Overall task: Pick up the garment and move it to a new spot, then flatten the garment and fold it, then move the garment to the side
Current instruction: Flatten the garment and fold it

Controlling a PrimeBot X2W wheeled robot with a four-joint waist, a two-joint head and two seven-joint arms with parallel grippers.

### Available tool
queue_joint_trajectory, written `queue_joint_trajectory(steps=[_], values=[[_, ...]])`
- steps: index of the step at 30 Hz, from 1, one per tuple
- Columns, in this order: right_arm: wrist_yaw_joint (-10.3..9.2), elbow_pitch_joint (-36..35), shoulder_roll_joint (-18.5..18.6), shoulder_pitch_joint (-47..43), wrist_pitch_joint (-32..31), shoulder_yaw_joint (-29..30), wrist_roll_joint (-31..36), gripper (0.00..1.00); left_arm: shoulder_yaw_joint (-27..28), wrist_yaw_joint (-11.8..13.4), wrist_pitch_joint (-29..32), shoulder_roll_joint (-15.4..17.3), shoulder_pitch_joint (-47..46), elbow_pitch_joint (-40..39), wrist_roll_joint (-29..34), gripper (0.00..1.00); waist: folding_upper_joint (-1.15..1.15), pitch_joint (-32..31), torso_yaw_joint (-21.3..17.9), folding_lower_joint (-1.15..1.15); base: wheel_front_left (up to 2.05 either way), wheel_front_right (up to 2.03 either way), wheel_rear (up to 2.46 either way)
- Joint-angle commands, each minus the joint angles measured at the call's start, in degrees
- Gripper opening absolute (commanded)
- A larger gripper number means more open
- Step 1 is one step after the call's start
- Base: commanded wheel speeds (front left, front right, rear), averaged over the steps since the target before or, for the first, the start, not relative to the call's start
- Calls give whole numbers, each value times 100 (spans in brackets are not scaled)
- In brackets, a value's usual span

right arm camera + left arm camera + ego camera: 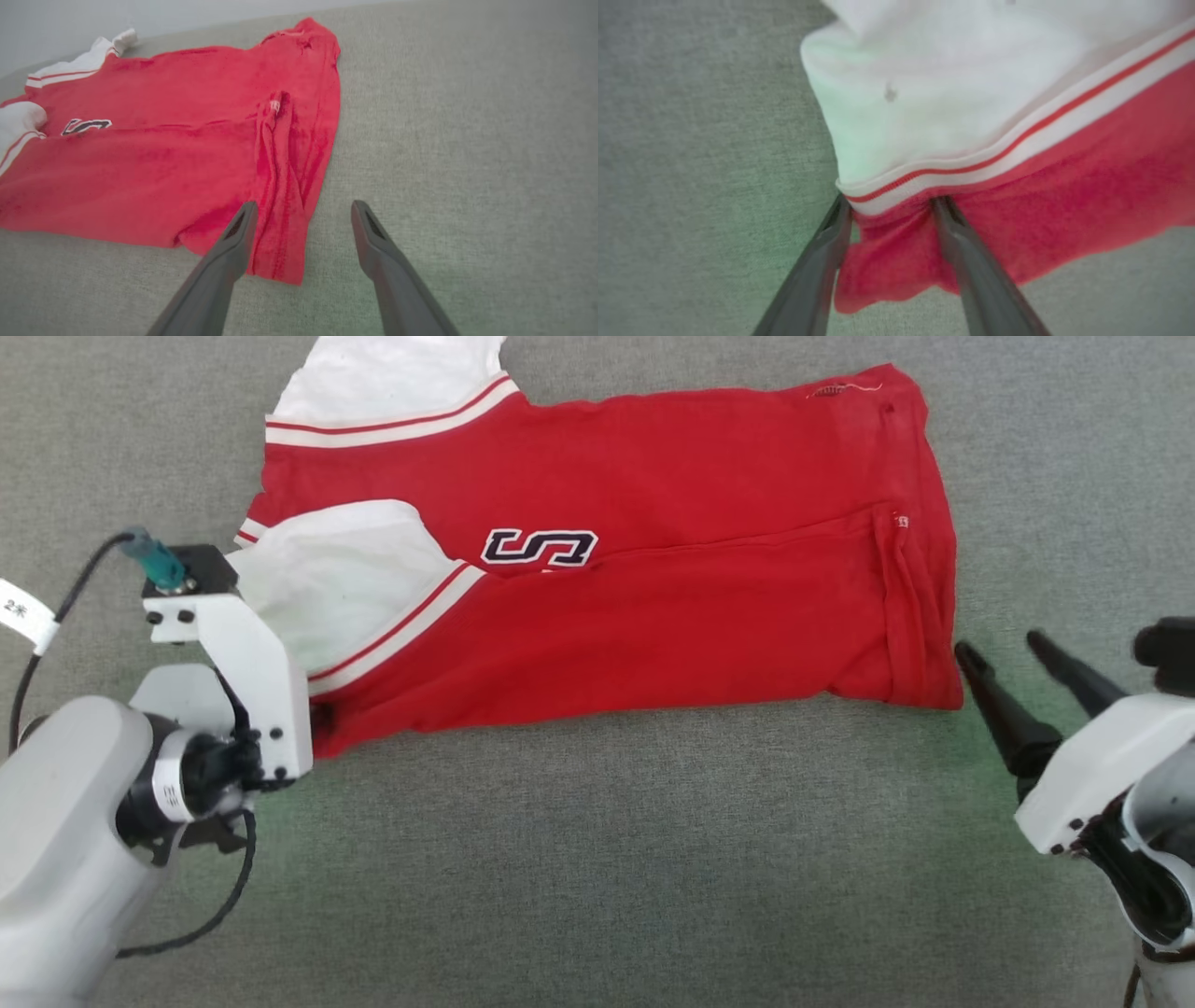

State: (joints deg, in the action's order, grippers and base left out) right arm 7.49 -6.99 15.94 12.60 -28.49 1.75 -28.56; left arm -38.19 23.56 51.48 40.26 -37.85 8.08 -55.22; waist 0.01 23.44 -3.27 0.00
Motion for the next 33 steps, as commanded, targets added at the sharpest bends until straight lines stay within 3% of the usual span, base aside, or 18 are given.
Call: queue_joint_trajectory(steps=[1,16,17,18,19,25,33], values=[[0,82,2,101,-137,-24,-5,100,-151,-41,-5,-188,174,234,-68,0,-1,32,11,0,0,0,0],[0,1636,-17,1103,-1987,-575,296,100,-341,-453,-212,-727,-352,692,75,0,-1,238,381,0,0,0,0],[1,1741,-2,1138,-2118,-704,309,85,-343,-480,-241,-750,-383,708,88,0,-1,244,400,0,0,0,0],[2,1811,57,1158,-2227,-871,349,10,-351,-505,-272,-770,-406,735,98,0,-1,246,422,0,0,0,0],[2,1859,96,1166,-2284,-963,365,0,-346,-528,-293,-786,-424,758,100,0,-1,247,436,0,0,0,0],[1,1628,326,1205,-2534,-995,90,0,-269,-558,-348,-704,-421,754,52,0,-1,184,499,0,0,0,0],[0,731,759,1028,-2980,-737,-387,0,-107,-298,-133,-232,-236,-26,-18,0,-1,33,592,0,0,0,0]])
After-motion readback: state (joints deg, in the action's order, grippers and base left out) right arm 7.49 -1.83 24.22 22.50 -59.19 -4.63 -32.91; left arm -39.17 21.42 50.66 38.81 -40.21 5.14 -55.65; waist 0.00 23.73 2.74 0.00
